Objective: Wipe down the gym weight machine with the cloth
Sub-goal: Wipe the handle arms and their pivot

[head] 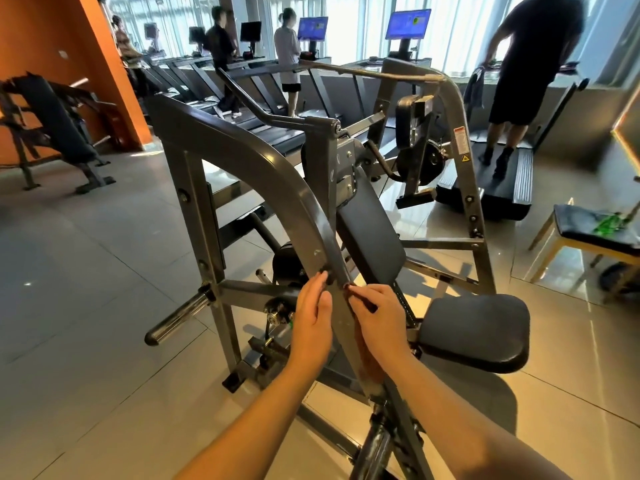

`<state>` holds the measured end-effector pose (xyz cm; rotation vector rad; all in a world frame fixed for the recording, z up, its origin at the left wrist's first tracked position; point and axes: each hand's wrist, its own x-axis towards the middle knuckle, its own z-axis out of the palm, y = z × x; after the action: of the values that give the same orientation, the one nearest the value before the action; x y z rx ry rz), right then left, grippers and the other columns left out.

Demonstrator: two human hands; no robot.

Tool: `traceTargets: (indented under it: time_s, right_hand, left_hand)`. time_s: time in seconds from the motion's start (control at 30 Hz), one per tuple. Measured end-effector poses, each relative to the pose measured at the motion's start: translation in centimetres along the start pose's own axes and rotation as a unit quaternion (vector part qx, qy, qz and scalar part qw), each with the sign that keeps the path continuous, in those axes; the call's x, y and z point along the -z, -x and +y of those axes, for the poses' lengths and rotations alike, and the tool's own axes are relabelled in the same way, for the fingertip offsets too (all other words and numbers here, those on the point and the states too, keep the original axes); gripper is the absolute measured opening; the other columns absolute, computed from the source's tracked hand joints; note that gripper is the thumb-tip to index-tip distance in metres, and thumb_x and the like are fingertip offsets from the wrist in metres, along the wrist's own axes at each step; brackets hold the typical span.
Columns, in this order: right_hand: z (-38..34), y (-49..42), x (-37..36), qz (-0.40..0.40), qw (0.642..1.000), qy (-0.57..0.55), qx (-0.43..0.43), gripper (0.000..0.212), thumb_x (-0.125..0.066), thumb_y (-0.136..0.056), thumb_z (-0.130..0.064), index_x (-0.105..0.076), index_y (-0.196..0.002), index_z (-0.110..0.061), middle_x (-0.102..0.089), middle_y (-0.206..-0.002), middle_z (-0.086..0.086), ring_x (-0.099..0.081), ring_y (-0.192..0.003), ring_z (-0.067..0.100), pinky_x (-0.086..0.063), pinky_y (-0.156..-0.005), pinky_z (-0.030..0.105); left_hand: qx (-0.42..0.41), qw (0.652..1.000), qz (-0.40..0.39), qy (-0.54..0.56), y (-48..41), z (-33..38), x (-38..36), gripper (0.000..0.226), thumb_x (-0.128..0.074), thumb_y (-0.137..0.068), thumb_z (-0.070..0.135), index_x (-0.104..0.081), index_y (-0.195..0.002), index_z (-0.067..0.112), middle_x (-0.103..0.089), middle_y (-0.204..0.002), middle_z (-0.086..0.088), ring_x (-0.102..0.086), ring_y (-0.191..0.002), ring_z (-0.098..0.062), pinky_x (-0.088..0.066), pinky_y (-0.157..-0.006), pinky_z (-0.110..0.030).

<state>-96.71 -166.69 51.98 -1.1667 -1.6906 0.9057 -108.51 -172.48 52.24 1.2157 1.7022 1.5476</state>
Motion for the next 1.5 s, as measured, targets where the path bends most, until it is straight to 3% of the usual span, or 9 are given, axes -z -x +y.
traceTargets:
  time_s: [0.27, 0.4, 0.53, 0.73, 0.9, 1.1, 1.23, 1.37, 1.5]
  right_hand:
    - [-4.1, 1.3, -1.3, -0.078, 0.963, -0.240, -0.096, 0.029, -0.043, -0.109, -0.031, -0.065, -0.126, -0.032, -0.065, -0.121, -0.007, -0.063, -0.114, 0.009, -0.054, -0.098, 0.030]
    - [-4.9, 1.0, -1.6, -0.141, 0.977, -0.154, -0.048, 0.030, -0.045, -0.108, -0.025, -0.065, -0.130, -0.030, -0.067, -0.124, -0.009, -0.062, -0.115, 0.005, -0.052, -0.104, 0.031]
    - [-6.3, -1.7, -0.6, -0.044, 0.995, -0.022, 0.091, 0.024, -0.051, -0.105, -0.017, -0.064, -0.123, -0.025, -0.060, -0.118, -0.014, -0.054, -0.112, -0.002, -0.042, -0.098, 0.014]
    - [-5.2, -4.2, -0.9, -0.096, 0.988, -0.118, -0.005, 0.038, -0.049, -0.107, -0.021, -0.052, -0.144, -0.027, -0.060, -0.136, -0.007, -0.053, -0.118, -0.005, -0.045, -0.091, 0.010]
    - [-4.3, -3.4, -1.1, -0.080, 0.987, -0.134, -0.033, 0.041, -0.048, -0.107, -0.021, -0.051, -0.147, -0.026, -0.062, -0.139, -0.006, -0.057, -0.128, 0.009, -0.049, -0.108, 0.032]
    - [-4.8, -3.8, 0.5, -0.130, 0.985, -0.106, -0.029, 0.037, -0.044, -0.109, -0.024, -0.050, -0.145, -0.023, -0.062, -0.134, 0.000, -0.058, -0.123, 0.013, -0.050, -0.107, 0.036]
    - [-4.9, -4.0, 0.7, -0.127, 0.985, -0.112, -0.025, 0.037, -0.044, -0.109, -0.024, -0.050, -0.145, -0.023, -0.058, -0.128, -0.010, -0.054, -0.117, 0.005, -0.049, -0.090, 0.014]
    - [-4.4, -3.2, -0.3, -0.118, 0.986, -0.110, -0.031, 0.039, -0.048, -0.107, -0.027, -0.048, -0.146, -0.029, -0.062, -0.136, -0.005, -0.058, -0.126, 0.013, -0.049, -0.108, 0.045]
    - [-4.5, -3.4, -0.5, -0.106, 0.990, -0.085, -0.022, 0.040, -0.048, -0.107, -0.026, -0.047, -0.147, -0.027, -0.061, -0.137, -0.002, -0.057, -0.127, 0.015, -0.048, -0.109, 0.045]
  left_hand:
    - [0.031, 0.992, -0.046, 0.109, 2.4, 2.2, -0.9, 0.046, -0.043, -0.107, 0.025, -0.034, -0.143, 0.052, -0.040, -0.127, 0.038, -0.051, -0.106, 0.019, -0.050, -0.074, -0.006]
    - [0.018, 0.992, 0.062, 0.112, 1.5, 2.2, 0.1, 0.047, -0.052, -0.104, 0.015, -0.050, -0.133, 0.051, -0.055, -0.125, 0.031, -0.056, -0.117, 0.007, -0.054, -0.085, -0.015]
    - [-0.041, 0.985, 0.168, 0.014, -1.2, 2.6, 1.8, 0.043, -0.050, -0.105, 0.017, -0.050, -0.141, 0.041, -0.048, -0.145, 0.016, -0.046, -0.134, -0.006, -0.043, -0.114, -0.037]
    - [-0.041, 0.990, 0.127, -0.038, -5.0, 3.3, -0.6, 0.053, -0.035, -0.108, 0.046, -0.025, -0.158, 0.033, -0.014, -0.168, 0.011, -0.015, -0.154, -0.015, -0.024, -0.124, -0.051]
    - [-0.040, 0.994, 0.103, -0.022, -1.8, 0.2, -2.8, 0.042, -0.043, -0.100, 0.044, -0.038, -0.140, 0.055, -0.028, -0.158, 0.022, -0.031, -0.148, -0.007, -0.035, -0.120, -0.046]
    - [-0.044, 0.974, 0.221, -0.025, -3.8, 2.5, -0.7, 0.032, -0.059, -0.101, 0.030, -0.060, -0.133, 0.027, -0.039, -0.136, 0.011, -0.045, -0.123, -0.008, -0.045, -0.104, -0.026]
    - [-0.045, 0.967, 0.247, -0.026, -5.4, 4.0, -1.3, 0.024, -0.058, -0.102, 0.030, -0.064, -0.124, 0.024, -0.045, -0.128, 0.008, -0.049, -0.115, -0.007, -0.038, -0.091, -0.005]
    - [-0.014, 0.970, 0.242, -0.030, -3.0, 0.9, -2.6, 0.019, -0.060, -0.101, 0.021, -0.069, -0.117, 0.016, -0.055, -0.124, -0.004, -0.051, -0.103, 0.012, -0.035, -0.085, 0.005]
    - [-0.013, 0.970, 0.238, -0.044, -3.4, 0.7, -1.8, 0.019, -0.063, -0.099, 0.021, -0.072, -0.116, 0.018, -0.060, -0.118, -0.001, -0.050, -0.100, 0.017, -0.039, -0.086, 0.001]
